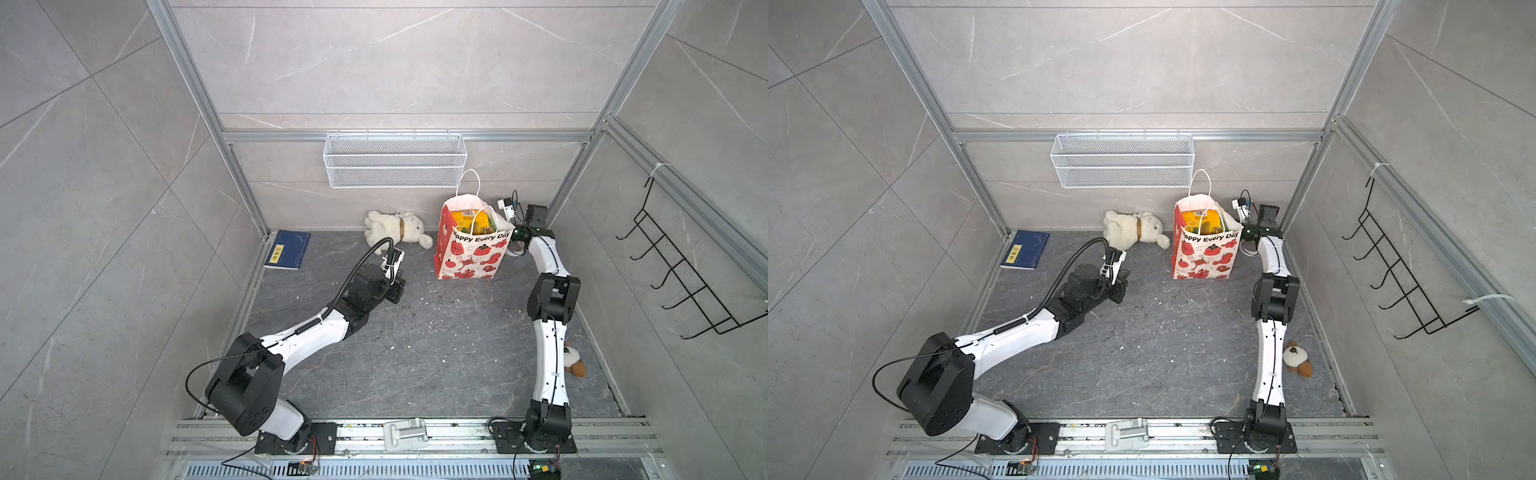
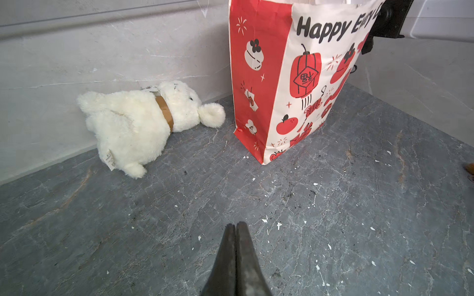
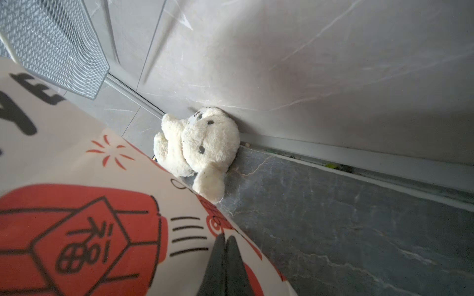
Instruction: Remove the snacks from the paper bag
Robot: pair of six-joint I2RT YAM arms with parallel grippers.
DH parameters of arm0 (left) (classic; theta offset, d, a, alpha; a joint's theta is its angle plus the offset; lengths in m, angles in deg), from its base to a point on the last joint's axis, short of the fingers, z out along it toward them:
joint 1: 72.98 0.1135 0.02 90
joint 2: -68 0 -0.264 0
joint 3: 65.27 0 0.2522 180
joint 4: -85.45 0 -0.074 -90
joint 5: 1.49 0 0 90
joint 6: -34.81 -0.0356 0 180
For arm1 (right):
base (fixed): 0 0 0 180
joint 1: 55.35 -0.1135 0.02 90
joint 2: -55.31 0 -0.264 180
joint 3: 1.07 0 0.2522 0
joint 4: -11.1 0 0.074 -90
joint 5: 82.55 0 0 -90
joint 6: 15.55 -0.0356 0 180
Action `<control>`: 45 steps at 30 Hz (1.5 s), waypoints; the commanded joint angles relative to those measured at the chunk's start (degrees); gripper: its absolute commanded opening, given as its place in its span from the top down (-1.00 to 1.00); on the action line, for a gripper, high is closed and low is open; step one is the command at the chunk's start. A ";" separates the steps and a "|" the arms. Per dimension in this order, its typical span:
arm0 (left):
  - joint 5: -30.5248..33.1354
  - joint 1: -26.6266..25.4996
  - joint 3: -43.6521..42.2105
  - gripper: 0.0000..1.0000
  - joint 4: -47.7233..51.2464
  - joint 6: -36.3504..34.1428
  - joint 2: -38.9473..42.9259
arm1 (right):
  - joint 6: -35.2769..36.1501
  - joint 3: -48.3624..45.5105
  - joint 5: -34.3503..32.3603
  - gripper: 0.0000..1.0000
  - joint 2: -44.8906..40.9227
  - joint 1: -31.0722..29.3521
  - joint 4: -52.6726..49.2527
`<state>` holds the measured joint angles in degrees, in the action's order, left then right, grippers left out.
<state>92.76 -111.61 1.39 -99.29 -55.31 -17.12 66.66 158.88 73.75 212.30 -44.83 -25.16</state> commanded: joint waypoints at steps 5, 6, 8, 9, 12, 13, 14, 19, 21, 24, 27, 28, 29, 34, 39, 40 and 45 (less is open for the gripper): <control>1.48 -0.26 -1.32 1.00 -2.86 -1.90 3.24 | 5.10 -6.50 4.36 1.00 -6.53 -2.73 -3.03; 1.46 -0.22 -1.50 1.00 -2.92 -2.05 3.29 | 6.01 -8.09 4.36 1.00 -7.54 -2.90 -3.09; 2.01 -0.24 -2.41 1.00 -3.95 -1.71 3.43 | 8.17 -12.97 3.75 1.00 -10.35 -3.51 -2.29; 2.10 -0.24 -2.69 1.00 -4.31 -1.49 3.38 | 8.94 -14.90 3.82 1.00 -12.16 -3.62 -2.03; 1.55 -0.22 -3.33 1.00 -4.48 -1.41 3.56 | 9.72 -20.09 5.02 1.00 -14.98 -3.93 -0.83; 1.49 -0.26 -3.73 1.00 -4.81 -1.39 3.72 | 9.73 -22.28 5.07 1.00 -16.12 -4.00 0.20; 1.56 -0.27 -4.02 1.00 -5.27 -1.37 3.80 | 10.21 -24.46 4.48 1.00 -17.35 -4.20 0.64; 1.08 -0.25 -5.19 1.00 -5.66 -1.45 4.74 | 13.46 -32.17 4.88 1.00 -21.33 -5.26 0.78; 1.77 -0.29 -6.03 1.00 -6.60 -1.34 5.20 | 13.50 -35.18 3.86 1.00 -22.66 -5.50 1.90; 2.05 -0.25 -6.62 1.00 -6.19 -0.69 6.24 | 12.03 -38.66 1.90 1.00 -24.58 -6.36 3.83; 3.13 -0.25 -8.26 1.00 -7.86 -0.74 7.04 | 9.54 -41.61 -1.72 1.00 -26.29 -7.99 5.58; 4.44 -0.28 -8.83 1.00 -8.25 -0.38 7.28 | 7.68 -42.57 -3.83 1.00 -26.75 -8.44 6.41; 5.16 -0.22 -9.29 1.00 -8.49 -0.02 7.60 | 5.89 -43.86 -4.04 1.00 -27.29 -8.91 7.68; 8.79 0.25 -13.48 1.00 -12.17 1.86 9.85 | -5.15 -52.67 -9.37 1.00 -31.82 -11.73 18.63; 7.99 3.46 -15.57 1.00 -10.75 5.63 11.56 | -14.34 -63.93 -16.61 1.00 -38.51 -14.61 29.43; 7.31 4.79 -16.00 1.00 -10.45 7.43 11.67 | -14.75 -65.54 -18.45 1.00 -39.94 -15.52 29.70; 4.87 9.86 -20.54 1.00 -14.08 12.65 12.49 | -13.84 -69.44 -22.24 1.00 -43.26 -20.31 27.99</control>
<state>98.46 -103.30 -17.49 -108.64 -46.94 -6.26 55.10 91.60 53.92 171.86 -61.74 1.35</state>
